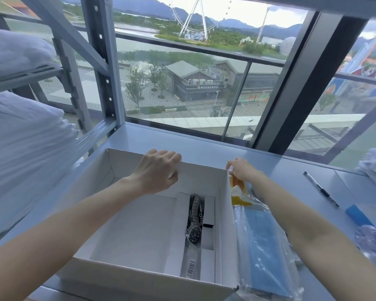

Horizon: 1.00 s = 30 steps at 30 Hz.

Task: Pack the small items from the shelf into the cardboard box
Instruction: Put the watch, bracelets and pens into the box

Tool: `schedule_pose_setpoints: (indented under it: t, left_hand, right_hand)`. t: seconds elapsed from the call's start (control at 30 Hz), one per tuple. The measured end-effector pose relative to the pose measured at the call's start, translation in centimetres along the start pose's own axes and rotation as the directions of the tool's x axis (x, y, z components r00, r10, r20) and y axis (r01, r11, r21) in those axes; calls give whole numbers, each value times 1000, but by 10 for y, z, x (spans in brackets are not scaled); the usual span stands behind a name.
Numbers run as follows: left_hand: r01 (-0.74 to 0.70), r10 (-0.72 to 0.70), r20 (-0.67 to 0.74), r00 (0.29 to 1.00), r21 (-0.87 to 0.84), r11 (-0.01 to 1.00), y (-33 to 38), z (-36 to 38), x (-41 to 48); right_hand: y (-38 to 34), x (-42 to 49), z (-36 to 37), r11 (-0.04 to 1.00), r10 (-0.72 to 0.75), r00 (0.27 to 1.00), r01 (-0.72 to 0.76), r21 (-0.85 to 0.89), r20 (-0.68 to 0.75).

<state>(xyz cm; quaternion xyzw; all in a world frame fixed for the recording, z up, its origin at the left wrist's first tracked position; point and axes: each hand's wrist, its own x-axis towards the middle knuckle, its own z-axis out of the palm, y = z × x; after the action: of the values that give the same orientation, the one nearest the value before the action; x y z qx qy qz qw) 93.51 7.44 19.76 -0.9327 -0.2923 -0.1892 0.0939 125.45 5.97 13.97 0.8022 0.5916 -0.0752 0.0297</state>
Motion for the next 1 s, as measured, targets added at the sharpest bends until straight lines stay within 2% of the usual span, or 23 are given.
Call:
schedule_pose_setpoints:
  t: [0.1, 0.2, 0.3, 0.37, 0.43, 0.5, 0.57, 0.6, 0.67, 0.77, 0.8, 0.87, 1.0]
  left_hand:
    - [8, -8, 1, 1000, -4, 1000, 0, 2, 1]
    - [9, -9, 11, 1000, -17, 1000, 0, 3, 1]
    - [11, -11, 18, 1000, -12, 1000, -2, 5, 1]
    - [17, -17, 25, 1000, -9, 1000, -3, 5, 2]
    - [17, -17, 36, 999, -13, 1000, -2, 4, 2]
    - [13, -13, 56, 998, -15, 1000, -1, 3, 2]
    - [10, -8, 90, 996, -22, 1000, -1, 1, 3]
    - [7, -4, 106, 994, -28, 1000, -1, 0, 3]
    - [2, 2, 134, 991, -34, 999, -2, -1, 4]
    - [10, -2, 157, 988, -50, 999, -3, -2, 5]
    - [9, -1, 157, 988, -52, 999, -2, -3, 5]
    - [0, 7, 154, 988, -47, 999, -2, -3, 5]
    - [-13, 22, 156, 987, -61, 998, -3, -4, 5]
  right_hand:
    - [10, -15, 1, 998, 16, 1000, -16, -63, 0]
    - [15, -36, -4, 993, 45, 989, -60, -105, -141]
    - [7, -62, -28, 983, 116, 912, -47, 180, -393]
    - [-4, -80, -54, 931, 134, 837, 77, 356, -530]
    - [-19, -100, -83, 846, 112, 785, 247, 472, -610]
    - [-37, -123, -111, 688, 120, 760, 400, 606, -638]
    - [-57, -147, -128, 512, 90, 775, 503, 696, -626]
    - [-68, -158, -131, 475, 38, 801, 512, 716, -598]
    - [-91, -177, -123, 525, -91, 875, 447, 724, -475]
    - [-122, -192, -91, 755, -203, 937, 335, 563, -285]
    - [-129, -192, -81, 830, -212, 945, 308, 464, -249]
    - [-138, -187, -66, 917, -196, 958, 255, 307, -209]
    - [-146, -176, -63, 972, -96, 982, 128, 197, -163]
